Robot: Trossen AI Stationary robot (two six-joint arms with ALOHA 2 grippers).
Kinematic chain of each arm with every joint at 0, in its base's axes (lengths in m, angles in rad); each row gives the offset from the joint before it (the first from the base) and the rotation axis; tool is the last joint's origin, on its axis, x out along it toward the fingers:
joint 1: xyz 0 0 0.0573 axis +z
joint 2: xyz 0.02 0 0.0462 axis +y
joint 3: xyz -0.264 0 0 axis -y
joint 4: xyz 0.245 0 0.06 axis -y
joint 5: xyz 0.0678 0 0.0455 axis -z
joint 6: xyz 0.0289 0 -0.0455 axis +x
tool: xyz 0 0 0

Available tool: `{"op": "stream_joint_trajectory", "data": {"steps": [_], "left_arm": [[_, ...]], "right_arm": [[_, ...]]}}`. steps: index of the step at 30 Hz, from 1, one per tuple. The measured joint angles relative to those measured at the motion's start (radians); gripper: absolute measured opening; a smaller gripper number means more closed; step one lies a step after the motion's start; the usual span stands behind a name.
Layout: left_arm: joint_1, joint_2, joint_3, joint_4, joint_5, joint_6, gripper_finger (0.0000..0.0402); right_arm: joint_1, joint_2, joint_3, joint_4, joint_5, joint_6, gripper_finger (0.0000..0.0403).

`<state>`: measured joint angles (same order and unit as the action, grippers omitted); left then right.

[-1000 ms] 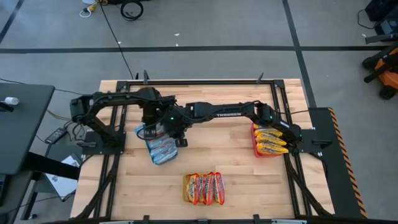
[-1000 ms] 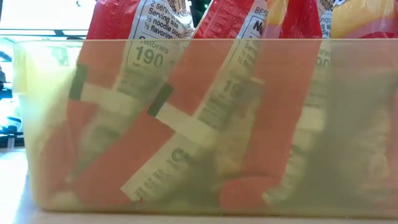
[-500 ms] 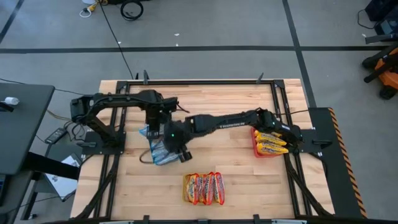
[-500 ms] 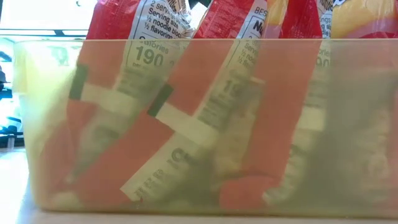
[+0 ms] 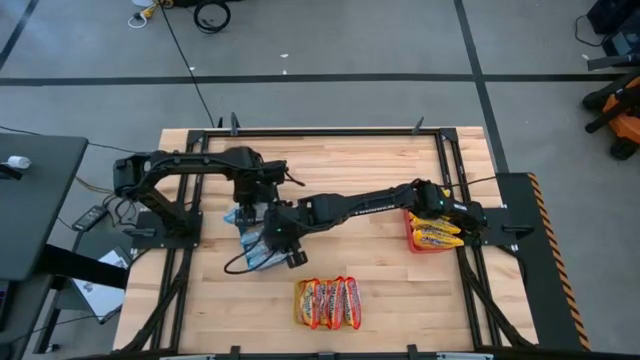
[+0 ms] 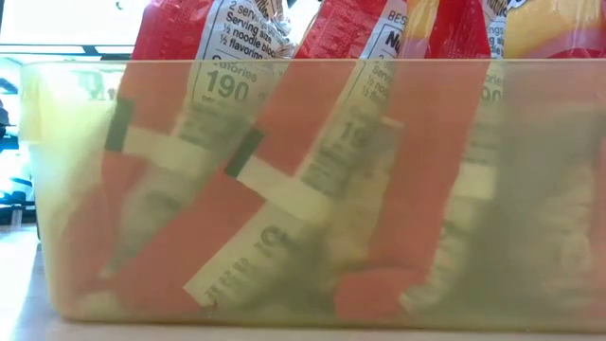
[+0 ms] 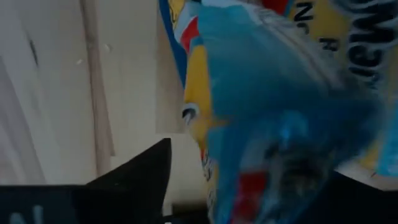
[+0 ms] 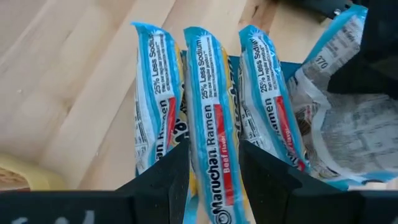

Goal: Sort Maruchan noodles
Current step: Put the blue noodle pack into the blue bin

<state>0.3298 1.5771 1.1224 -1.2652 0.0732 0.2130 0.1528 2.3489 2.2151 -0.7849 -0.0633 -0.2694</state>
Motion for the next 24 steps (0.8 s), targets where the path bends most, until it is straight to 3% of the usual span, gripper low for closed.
{"op": "stream_joint_trajectory", "data": {"steps": [3,7,10,17,24], "left_arm": [[-0.007,-0.003,0.019,-0.016,0.028,-0.012,0.0264],[-0.050,-0.011,0.062,-0.045,0.070,-0.046,0.0271],[-0.078,-0.022,0.091,-0.095,0.061,-0.083,0.0272],[-0.103,-0.116,0.092,-0.128,-0.003,-0.132,0.0272],[-0.175,-0.311,0.093,-0.054,-0.061,-0.209,0.0272]], "right_arm": [[0.006,-0.005,0.004,-0.005,0.001,0.025,0.0144],[0.021,-0.014,0.011,-0.038,0.116,0.048,0.0144],[0.023,-0.018,0.009,-0.053,0.216,0.054,0.0144],[0.038,-0.081,0.009,-0.109,0.301,0.061,0.0144],[-0.003,-0.133,0.009,-0.132,0.199,0.076,0.0144]]}}
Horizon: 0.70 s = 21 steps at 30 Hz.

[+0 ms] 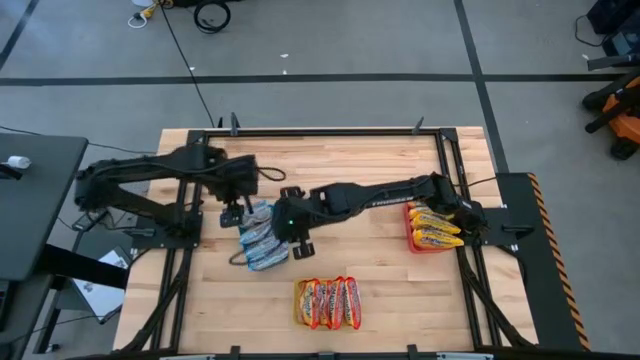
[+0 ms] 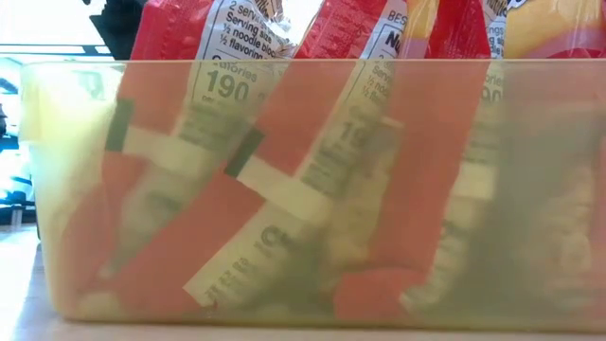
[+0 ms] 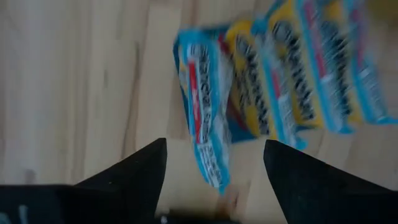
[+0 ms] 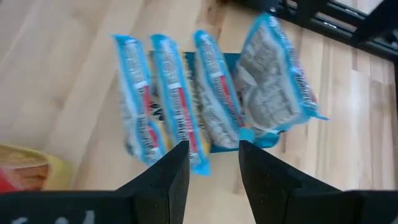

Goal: Sort Maruchan noodles
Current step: Put the blue noodle pack into the blue bin

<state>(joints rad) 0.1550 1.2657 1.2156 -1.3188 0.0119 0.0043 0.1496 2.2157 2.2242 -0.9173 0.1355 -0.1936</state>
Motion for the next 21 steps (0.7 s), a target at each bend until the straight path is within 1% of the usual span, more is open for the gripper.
{"op": "stream_joint_trajectory", "data": {"steps": [5,8,10,12,13,15,16,17,18,21], "left_arm": [[-0.087,-0.102,-0.003,0.100,-0.024,-0.045,0.0272],[-0.128,-0.144,-0.043,0.143,-0.043,-0.052,0.0272],[-0.145,-0.161,-0.086,0.170,-0.074,-0.059,0.0272],[-0.149,-0.181,-0.145,0.207,-0.138,-0.064,0.0272],[-0.149,-0.194,-0.175,0.234,-0.185,-0.063,0.0272],[-0.145,-0.220,-0.234,0.335,-0.296,-0.046,0.0268],[-0.141,-0.234,-0.263,0.382,-0.317,-0.033,0.0263],[-0.137,-0.245,-0.292,0.426,-0.310,-0.018,0.0257],[-0.130,-0.256,-0.318,0.479,-0.269,-0.004,0.0250],[-0.114,-0.267,-0.385,0.576,-0.105,0.010,0.0221]], "right_arm": [[-0.034,0.001,0.000,0.001,-0.036,0.001,0.0144],[-0.040,0.001,0.000,0.004,-0.034,0.005,0.0144],[-0.039,-0.008,0.000,0.002,-0.031,0.006,0.0144],[-0.032,-0.018,0.000,0.000,-0.033,0.015,0.0142],[-0.027,-0.025,-0.011,0.002,-0.033,0.020,0.0141],[-0.013,-0.040,-0.051,0.026,-0.033,0.031,0.0139],[-0.004,-0.045,-0.078,0.045,-0.033,0.039,0.0137],[0.006,-0.047,-0.102,0.058,-0.033,0.049,0.0136],[0.016,-0.049,-0.127,0.065,-0.033,0.063,0.0135],[0.051,-0.049,-0.189,0.085,-0.014,0.091,0.0134]]}}
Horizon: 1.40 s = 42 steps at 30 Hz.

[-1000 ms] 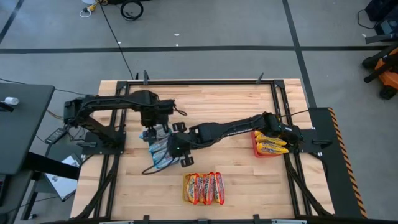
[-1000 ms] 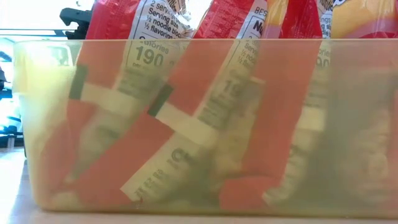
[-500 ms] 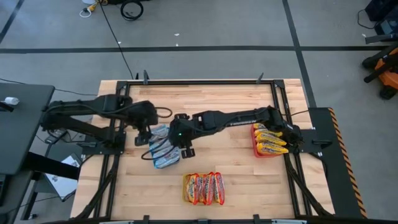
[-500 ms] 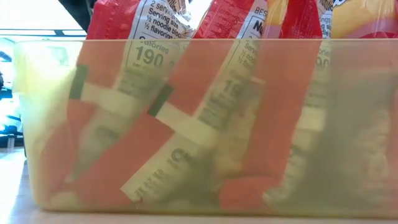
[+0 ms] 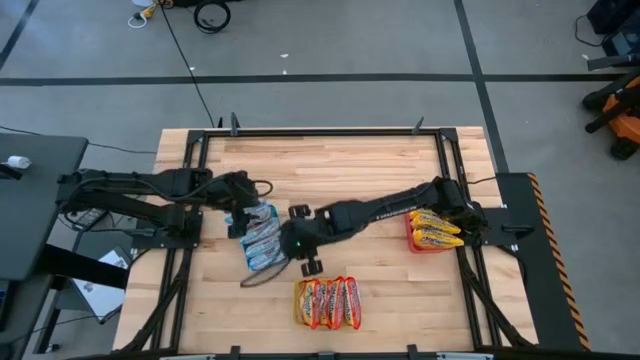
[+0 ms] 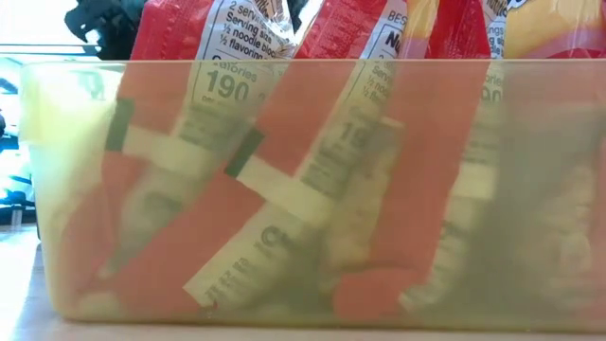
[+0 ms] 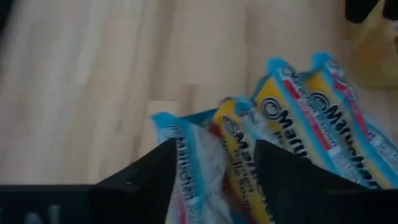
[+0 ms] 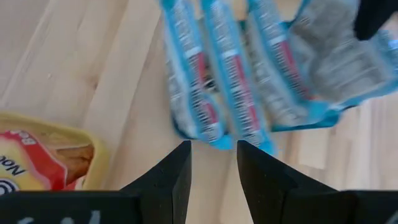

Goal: Sort Maruchan noodles
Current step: Put the blue noodle pack into the blue bin

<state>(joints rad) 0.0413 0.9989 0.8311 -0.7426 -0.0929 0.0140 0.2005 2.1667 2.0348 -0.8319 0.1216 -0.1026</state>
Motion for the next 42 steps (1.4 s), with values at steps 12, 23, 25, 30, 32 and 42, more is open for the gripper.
{"op": "stream_joint_trajectory", "data": {"steps": [12,23,25,30,32,42], "left_arm": [[0.032,0.028,-0.166,0.239,-0.045,0.014,0.0034],[0.081,0.188,-0.167,0.361,0.011,0.025,0.0010],[0.080,0.208,-0.167,0.372,0.017,0.030,0.0009],[0.080,0.209,-0.168,0.364,0.020,0.032,0.0012],[0.080,0.195,-0.168,0.331,0.020,0.032,0.0013],[0.080,0.197,-0.168,0.310,0.031,0.027,0.0011]], "right_arm": [[0.046,-0.001,-0.097,0.132,0.039,0.005,0.0134],[0.045,0.004,-0.146,0.311,-0.062,-0.060,0.0134],[0.055,0.005,-0.175,0.400,-0.129,-0.073,0.0134],[0.058,0.008,-0.321,0.685,-0.189,-0.046,0.0131],[0.047,0.010,-0.348,0.728,-0.190,-0.034,0.0128],[-0.018,0.008,-0.384,0.746,-0.302,-0.084,0.0115]]}}
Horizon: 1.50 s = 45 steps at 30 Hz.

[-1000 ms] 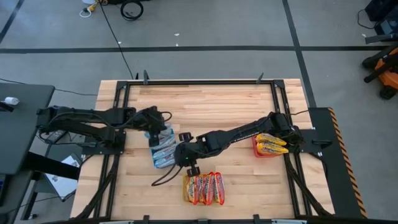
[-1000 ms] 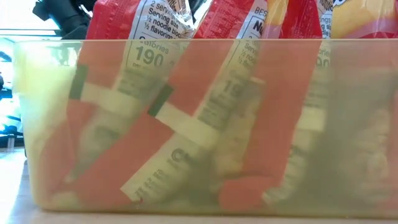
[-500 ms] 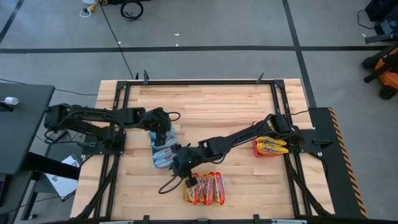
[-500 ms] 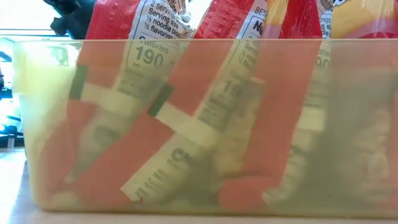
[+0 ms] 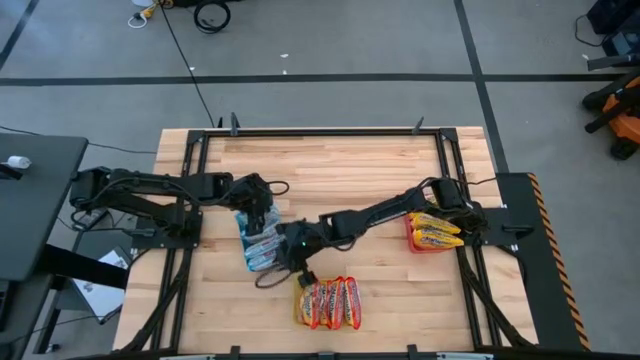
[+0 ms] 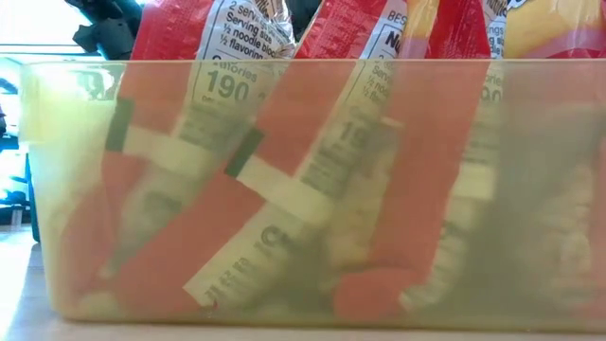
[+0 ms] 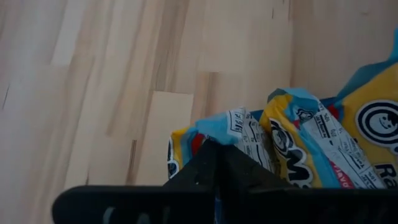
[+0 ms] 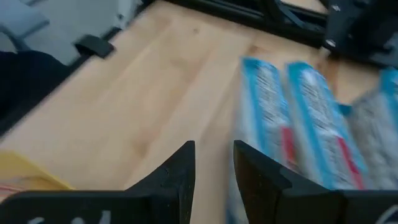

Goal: Sort Maruchan noodles
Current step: Put the blue noodle pack into the blue bin

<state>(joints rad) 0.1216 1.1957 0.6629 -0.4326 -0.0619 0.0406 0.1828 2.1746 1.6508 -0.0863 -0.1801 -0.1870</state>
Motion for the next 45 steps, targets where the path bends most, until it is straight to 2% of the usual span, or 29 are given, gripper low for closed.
{"op": "stream_joint_trajectory", "data": {"steps": [4,8,13,19,22,26,28,30,32,35,40,45], "left_arm": [[0.000,0.000,0.000,0.007,-0.005,0.000,0.0011],[0.000,0.000,-0.001,0.016,-0.025,0.000,0.0011],[0.000,0.002,-0.001,0.041,-0.032,0.020,0.0011],[0.022,0.009,-0.001,0.052,-0.028,0.040,0.0011],[0.042,0.008,-0.001,0.030,-0.026,0.058,0.0011],[0.067,0.008,-0.001,0.015,-0.026,0.075,0.0011],[0.072,0.008,-0.001,0.018,-0.021,0.076,0.0011],[0.072,0.008,-0.001,0.025,-0.014,0.076,0.0011],[0.071,0.008,-0.001,0.025,-0.012,0.075,0.0011],[0.071,0.008,-0.001,0.025,0.011,0.063,0.0011],[0.071,0.007,0.001,0.034,0.043,0.061,0.0011],[0.071,0.007,0.001,0.034,0.049,0.080,0.0011]], "right_arm": [[-0.038,0.000,0.000,-0.021,-0.019,-0.043,0.0114],[-0.080,0.000,0.000,-0.034,0.030,-0.068,0.0114],[-0.119,0.000,0.000,0.065,0.056,-0.068,0.0114],[-0.133,-0.003,0.000,0.092,0.157,-0.055,0.0114],[-0.124,-0.032,0.000,0.019,0.106,-0.055,0.0114],[-0.092,-0.065,0.002,-0.035,-0.062,-0.052,0.0114],[-0.082,-0.053,0.002,-0.034,-0.132,-0.045,0.0114],[-0.077,-0.018,0.003,-0.033,-0.146,-0.044,0.0114],[-0.081,0.031,0.002,-0.026,-0.117,-0.046,0.0114],[-0.093,0.080,-0.002,0.004,-0.003,-0.051,0.0114],[-0.119,0.083,-0.002,0.098,0.141,-0.049,0.0114],[-0.129,0.071,0.000,0.231,0.191,-0.042,0.0114]]}}
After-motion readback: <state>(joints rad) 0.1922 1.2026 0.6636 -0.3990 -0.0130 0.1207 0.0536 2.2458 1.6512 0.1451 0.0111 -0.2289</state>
